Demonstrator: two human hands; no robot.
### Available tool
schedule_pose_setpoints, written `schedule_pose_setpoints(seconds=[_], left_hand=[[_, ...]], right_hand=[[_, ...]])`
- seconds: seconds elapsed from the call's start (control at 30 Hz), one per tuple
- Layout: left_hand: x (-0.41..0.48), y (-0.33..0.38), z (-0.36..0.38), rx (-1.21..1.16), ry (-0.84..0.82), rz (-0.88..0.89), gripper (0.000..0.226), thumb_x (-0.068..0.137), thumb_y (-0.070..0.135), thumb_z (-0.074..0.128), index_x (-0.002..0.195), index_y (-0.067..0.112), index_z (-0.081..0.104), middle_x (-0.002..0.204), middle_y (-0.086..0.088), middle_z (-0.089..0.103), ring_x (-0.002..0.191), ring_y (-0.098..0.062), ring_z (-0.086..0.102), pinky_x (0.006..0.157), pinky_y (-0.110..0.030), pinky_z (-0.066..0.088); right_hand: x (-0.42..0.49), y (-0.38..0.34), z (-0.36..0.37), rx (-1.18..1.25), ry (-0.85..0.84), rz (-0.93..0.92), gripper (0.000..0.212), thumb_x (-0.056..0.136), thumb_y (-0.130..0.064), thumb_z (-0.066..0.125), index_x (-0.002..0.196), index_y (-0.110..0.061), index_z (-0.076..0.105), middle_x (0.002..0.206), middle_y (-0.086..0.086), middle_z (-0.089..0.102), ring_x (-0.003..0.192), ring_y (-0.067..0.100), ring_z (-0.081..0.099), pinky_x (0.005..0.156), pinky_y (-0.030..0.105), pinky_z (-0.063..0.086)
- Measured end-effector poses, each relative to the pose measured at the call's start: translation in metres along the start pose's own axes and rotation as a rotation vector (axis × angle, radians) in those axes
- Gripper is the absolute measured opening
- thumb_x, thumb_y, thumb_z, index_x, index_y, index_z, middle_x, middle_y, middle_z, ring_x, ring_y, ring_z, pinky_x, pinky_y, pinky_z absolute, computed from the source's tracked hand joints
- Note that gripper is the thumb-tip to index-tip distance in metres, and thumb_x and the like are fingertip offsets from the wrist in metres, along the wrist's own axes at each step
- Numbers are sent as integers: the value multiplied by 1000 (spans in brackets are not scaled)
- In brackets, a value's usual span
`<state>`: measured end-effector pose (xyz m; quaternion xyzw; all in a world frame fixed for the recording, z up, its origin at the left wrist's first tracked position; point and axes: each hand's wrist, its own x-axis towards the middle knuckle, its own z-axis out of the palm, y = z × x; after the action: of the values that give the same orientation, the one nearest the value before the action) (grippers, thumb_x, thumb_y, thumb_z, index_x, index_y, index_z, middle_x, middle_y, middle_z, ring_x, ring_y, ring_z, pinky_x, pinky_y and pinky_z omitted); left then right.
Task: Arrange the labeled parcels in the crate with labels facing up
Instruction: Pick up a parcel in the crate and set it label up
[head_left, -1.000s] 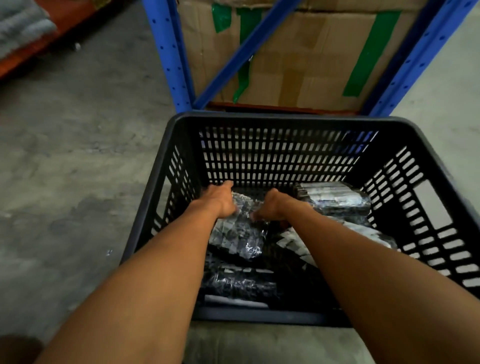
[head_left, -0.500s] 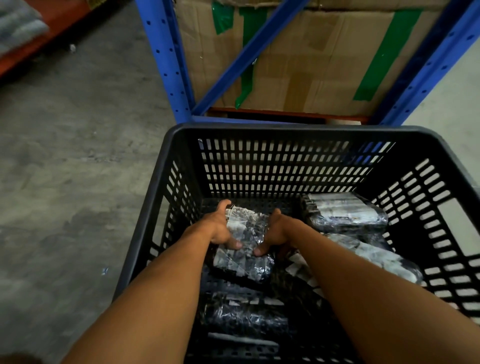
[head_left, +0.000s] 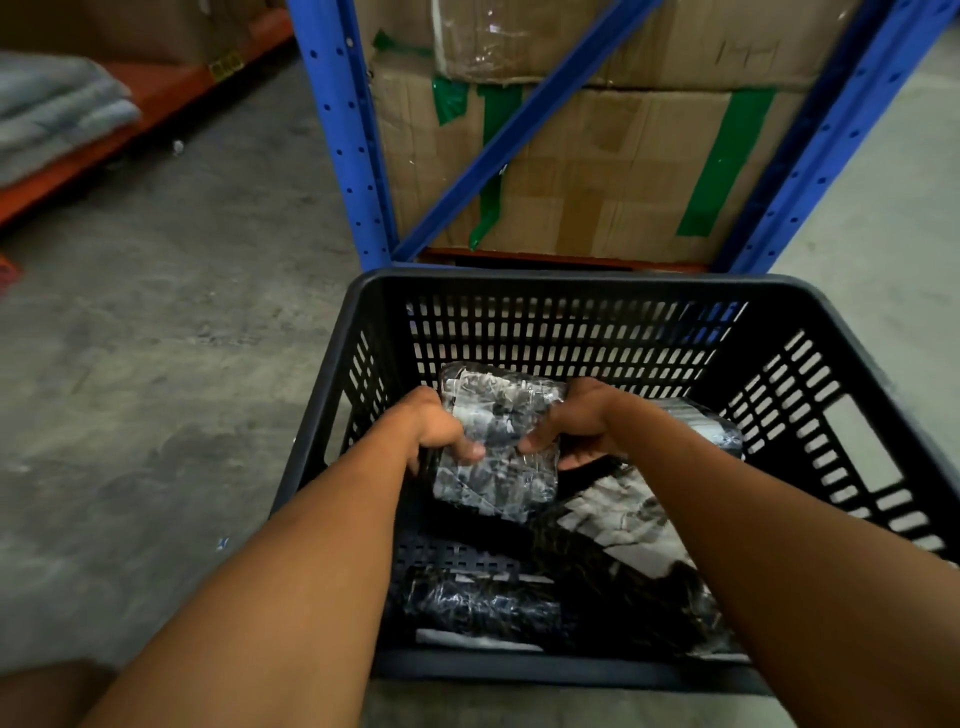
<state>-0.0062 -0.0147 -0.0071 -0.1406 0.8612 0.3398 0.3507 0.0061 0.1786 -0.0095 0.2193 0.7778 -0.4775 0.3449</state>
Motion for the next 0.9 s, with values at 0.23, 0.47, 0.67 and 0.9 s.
schedule_pose_setpoints(seconds=[0.23, 0.47, 0.67, 0.9], left_hand=[[-23, 23, -22, -815, -122, -107, 96, 68, 81, 58, 150, 38, 32, 163, -9, 18, 142, -51, 22, 80, -85, 33], [-28, 13, -13, -976, -34, -61, 47, 54, 24, 52, 98, 10, 57, 113, -18, 67, 100, -42, 64, 87, -71, 44], [-35, 0, 0, -1188, -5, 203, 21, 47, 14, 53, 50, 21, 33, 67, -4, 46, 69, -27, 53, 77, -42, 47], [-48, -5, -12, -962, -230, 140, 24, 64, 20, 63, 85, 10, 66, 99, -16, 67, 86, -32, 64, 79, -40, 52]], right_hand=[[-21, -11, -4, 35, 58, -174, 96, 66, 5, 85, 139, -28, 33, 128, 18, 52, 106, 42, 63, 64, 41, 61], [-31, 4, -14, 548, -188, -183, 22, 72, -6, 60, 91, -9, 50, 112, 16, 55, 107, 34, 56, 85, 47, 55], [-17, 12, -4, 516, -22, 113, 50, 87, -45, 66, 118, -7, 57, 106, 13, 69, 92, 27, 67, 69, 35, 57], [-35, 10, -11, 553, -68, 28, 38, 84, -30, 70, 114, -8, 61, 114, 14, 71, 101, 33, 66, 87, 43, 54]])
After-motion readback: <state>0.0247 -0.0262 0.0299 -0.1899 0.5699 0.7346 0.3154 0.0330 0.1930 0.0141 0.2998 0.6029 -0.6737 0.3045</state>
